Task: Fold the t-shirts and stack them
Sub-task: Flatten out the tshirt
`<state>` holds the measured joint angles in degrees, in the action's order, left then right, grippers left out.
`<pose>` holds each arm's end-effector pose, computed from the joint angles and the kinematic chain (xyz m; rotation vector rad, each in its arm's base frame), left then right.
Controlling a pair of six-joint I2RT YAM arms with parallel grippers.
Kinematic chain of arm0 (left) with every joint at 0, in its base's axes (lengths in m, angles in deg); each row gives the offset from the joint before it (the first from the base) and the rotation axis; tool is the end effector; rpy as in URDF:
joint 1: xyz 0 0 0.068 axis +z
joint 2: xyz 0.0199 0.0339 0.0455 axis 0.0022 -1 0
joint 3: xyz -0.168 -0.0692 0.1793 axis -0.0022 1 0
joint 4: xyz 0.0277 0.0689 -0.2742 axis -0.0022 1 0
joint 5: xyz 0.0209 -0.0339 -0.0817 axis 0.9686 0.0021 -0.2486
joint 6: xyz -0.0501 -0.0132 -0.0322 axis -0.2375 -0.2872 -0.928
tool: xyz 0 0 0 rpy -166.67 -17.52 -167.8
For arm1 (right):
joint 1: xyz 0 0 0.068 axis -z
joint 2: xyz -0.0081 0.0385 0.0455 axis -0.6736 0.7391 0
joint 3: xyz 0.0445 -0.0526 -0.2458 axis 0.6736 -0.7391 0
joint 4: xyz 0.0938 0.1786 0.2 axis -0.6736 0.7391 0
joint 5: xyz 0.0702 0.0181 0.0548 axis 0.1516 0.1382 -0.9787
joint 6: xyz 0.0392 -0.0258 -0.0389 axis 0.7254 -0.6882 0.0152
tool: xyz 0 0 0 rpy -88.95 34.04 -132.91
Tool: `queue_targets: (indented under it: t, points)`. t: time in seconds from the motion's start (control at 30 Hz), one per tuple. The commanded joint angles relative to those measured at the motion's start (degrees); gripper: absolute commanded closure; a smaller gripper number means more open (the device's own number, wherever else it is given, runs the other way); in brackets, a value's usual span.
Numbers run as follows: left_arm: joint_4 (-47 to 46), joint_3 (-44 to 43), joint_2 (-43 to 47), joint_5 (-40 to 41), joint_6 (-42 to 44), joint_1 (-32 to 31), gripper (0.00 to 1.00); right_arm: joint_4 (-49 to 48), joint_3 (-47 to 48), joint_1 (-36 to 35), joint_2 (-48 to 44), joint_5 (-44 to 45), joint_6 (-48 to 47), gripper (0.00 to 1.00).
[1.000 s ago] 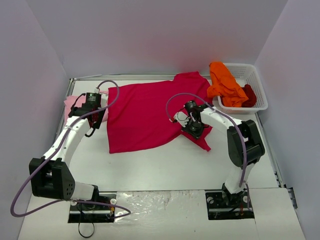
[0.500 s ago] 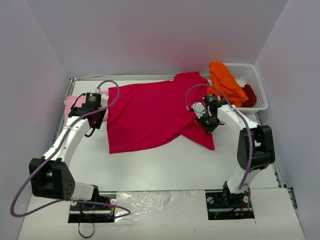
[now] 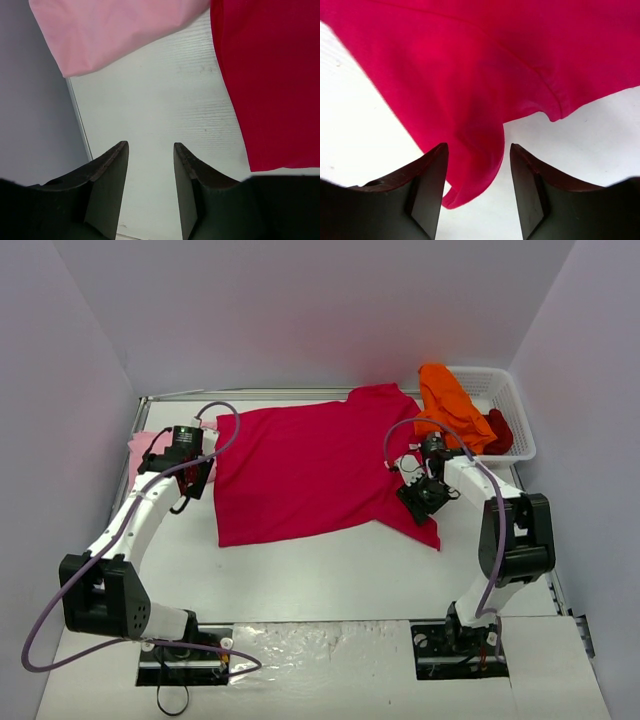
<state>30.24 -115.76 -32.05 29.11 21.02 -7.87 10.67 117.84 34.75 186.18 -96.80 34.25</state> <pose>0.3212 -0.0339 0.2603 0.2628 2.4366 0.2766 0.3467 0.0550 0.1458 -1.0003 2.5174 0.1326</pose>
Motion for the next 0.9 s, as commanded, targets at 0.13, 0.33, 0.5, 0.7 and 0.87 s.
queue_targets:
  t: [0.13,0.33,0.5,0.7,0.87]
  points:
    - [1.2,-1.7,1.0,0.3,0.8,0.5,0.58,4.8,3.1,-2.2,-14.7,-4.7,-4.9,0.5]
    - [1.4,-2.0,0.8,0.5,0.8,0.5,0.57,11.0,1.3,-6.6,-16.5,-4.2,-10.8,0.51]
    - [1.2,-1.7,0.8,0.6,0.8,0.5,0.57,11.5,-2.0,-9.2,-15.0,-4.0,-11.6,0.54]
    - [1.1,-1.2,1.2,0.6,0.8,0.8,0.57,10.2,-3.6,-9.3,-11.7,-3.2,-12.4,0.53]
    - [1.2,-1.0,1.5,0.5,0.9,1.0,0.57,9.6,-3.2,-9.3,-7.4,-2.8,-12.7,0.51]
